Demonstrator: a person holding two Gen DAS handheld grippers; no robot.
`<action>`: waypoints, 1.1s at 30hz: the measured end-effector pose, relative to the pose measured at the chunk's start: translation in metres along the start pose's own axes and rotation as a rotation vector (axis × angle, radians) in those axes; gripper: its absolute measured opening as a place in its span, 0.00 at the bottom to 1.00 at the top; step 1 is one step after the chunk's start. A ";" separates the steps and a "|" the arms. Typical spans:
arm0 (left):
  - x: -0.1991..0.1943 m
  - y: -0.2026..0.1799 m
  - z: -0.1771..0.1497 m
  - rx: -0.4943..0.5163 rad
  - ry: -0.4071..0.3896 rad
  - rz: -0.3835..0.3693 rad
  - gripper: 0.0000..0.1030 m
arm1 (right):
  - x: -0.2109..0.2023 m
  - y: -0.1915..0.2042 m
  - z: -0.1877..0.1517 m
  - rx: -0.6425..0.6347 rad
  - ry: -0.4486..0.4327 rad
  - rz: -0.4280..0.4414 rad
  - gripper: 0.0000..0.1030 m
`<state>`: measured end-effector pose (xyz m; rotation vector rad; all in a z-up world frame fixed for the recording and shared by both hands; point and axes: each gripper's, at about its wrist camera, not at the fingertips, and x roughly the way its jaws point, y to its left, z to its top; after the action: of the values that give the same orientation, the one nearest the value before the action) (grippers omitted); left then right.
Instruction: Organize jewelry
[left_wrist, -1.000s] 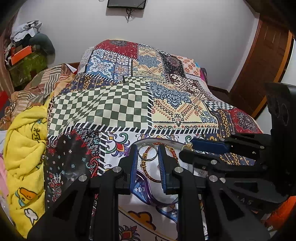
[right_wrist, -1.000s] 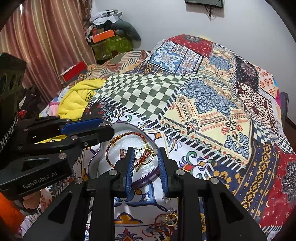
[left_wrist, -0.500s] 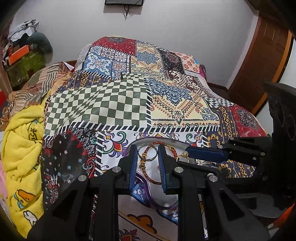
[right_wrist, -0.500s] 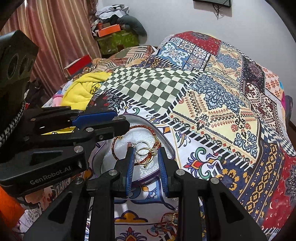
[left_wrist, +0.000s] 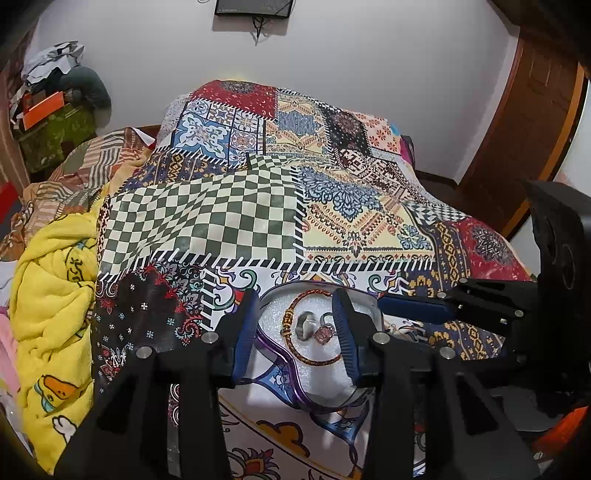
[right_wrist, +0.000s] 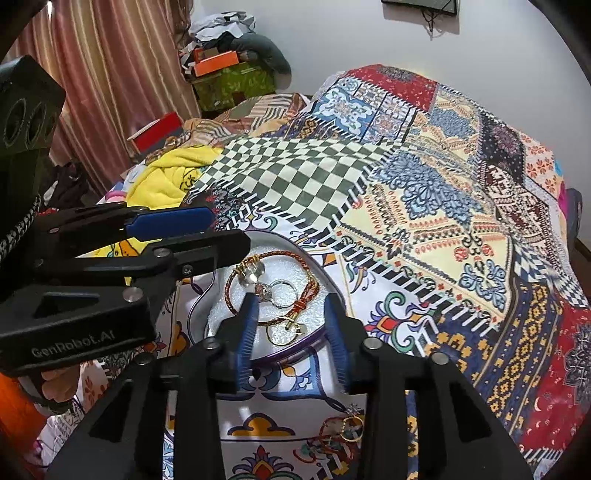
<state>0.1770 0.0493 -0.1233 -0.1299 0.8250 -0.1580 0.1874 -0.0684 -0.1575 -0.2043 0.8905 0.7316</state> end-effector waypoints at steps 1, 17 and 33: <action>-0.002 0.000 0.000 -0.002 -0.003 0.002 0.39 | -0.002 0.000 0.000 -0.001 -0.003 -0.003 0.35; -0.051 -0.023 -0.005 0.011 -0.038 0.036 0.45 | -0.063 -0.017 -0.013 0.058 -0.075 -0.068 0.35; -0.023 -0.077 -0.049 0.054 0.107 -0.026 0.45 | -0.095 -0.076 -0.072 0.202 -0.019 -0.174 0.35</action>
<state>0.1183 -0.0241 -0.1258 -0.0816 0.9255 -0.2130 0.1529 -0.2045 -0.1394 -0.0942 0.9094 0.4777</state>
